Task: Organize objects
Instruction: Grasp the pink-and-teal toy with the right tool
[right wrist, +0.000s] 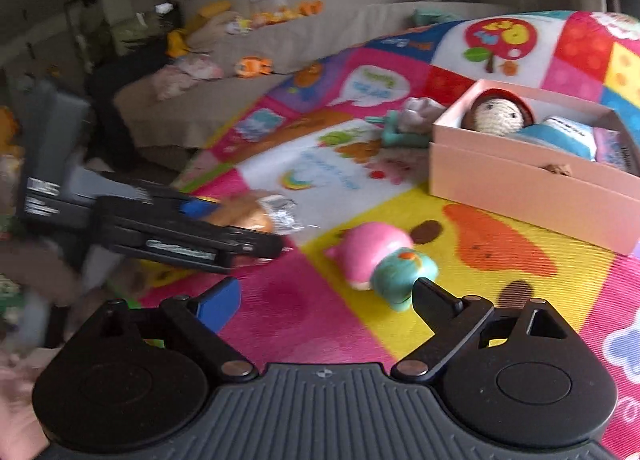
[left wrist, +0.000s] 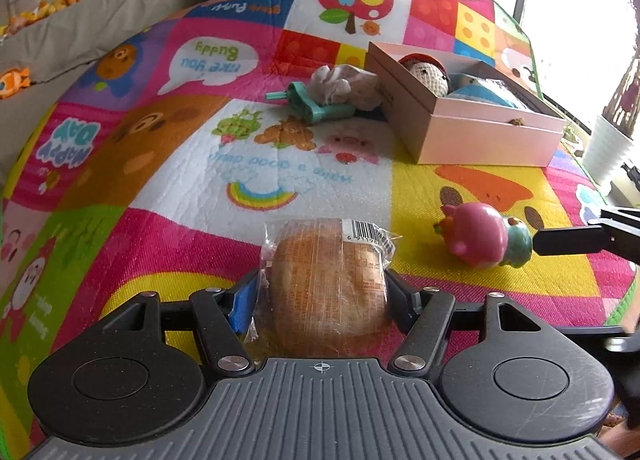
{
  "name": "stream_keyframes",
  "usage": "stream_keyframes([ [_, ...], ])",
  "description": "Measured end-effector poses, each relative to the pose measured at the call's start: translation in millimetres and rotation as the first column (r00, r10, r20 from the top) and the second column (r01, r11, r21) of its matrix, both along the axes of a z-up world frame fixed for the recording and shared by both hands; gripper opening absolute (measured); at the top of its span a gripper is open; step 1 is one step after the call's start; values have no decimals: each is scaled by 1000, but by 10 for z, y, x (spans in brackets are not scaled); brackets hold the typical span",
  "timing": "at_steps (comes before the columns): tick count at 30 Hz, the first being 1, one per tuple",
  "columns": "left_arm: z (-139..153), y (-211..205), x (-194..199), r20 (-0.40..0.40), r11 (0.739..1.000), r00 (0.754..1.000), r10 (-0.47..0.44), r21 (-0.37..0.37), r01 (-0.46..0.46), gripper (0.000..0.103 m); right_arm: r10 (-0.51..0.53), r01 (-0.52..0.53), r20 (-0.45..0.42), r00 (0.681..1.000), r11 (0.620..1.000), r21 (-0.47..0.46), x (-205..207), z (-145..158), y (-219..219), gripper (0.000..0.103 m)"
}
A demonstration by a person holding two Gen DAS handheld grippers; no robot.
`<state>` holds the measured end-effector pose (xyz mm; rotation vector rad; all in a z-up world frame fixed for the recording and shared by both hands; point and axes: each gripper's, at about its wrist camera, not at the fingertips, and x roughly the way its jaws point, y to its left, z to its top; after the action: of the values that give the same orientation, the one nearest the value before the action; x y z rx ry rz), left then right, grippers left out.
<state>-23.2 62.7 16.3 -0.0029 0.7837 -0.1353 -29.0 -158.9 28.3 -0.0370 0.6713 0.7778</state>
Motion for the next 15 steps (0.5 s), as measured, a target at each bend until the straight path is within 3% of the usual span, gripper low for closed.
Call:
stream_keyframes([
  [5, -2, -11, -8, 6, 1000, 1000, 4, 1, -4, 70, -60, 67, 93, 994, 995, -70, 24, 32, 11, 94],
  [8, -2, -11, -10, 7, 1000, 1000, 3, 1, -3, 70, -69, 74, 63, 996, 994, -80, 111, -29, 10, 92],
  [12, -3, -14, -11, 7, 1000, 1000, 2, 2, -2, 70, 16, -16, 1, 1000, 999, -50, 122, -104, 69, 91],
  [15, -2, -15, -13, 8, 1000, 1000, 1, 1, -1, 70, 87, -87, 2, 996, 996, -13, 55, -65, 74, 89],
])
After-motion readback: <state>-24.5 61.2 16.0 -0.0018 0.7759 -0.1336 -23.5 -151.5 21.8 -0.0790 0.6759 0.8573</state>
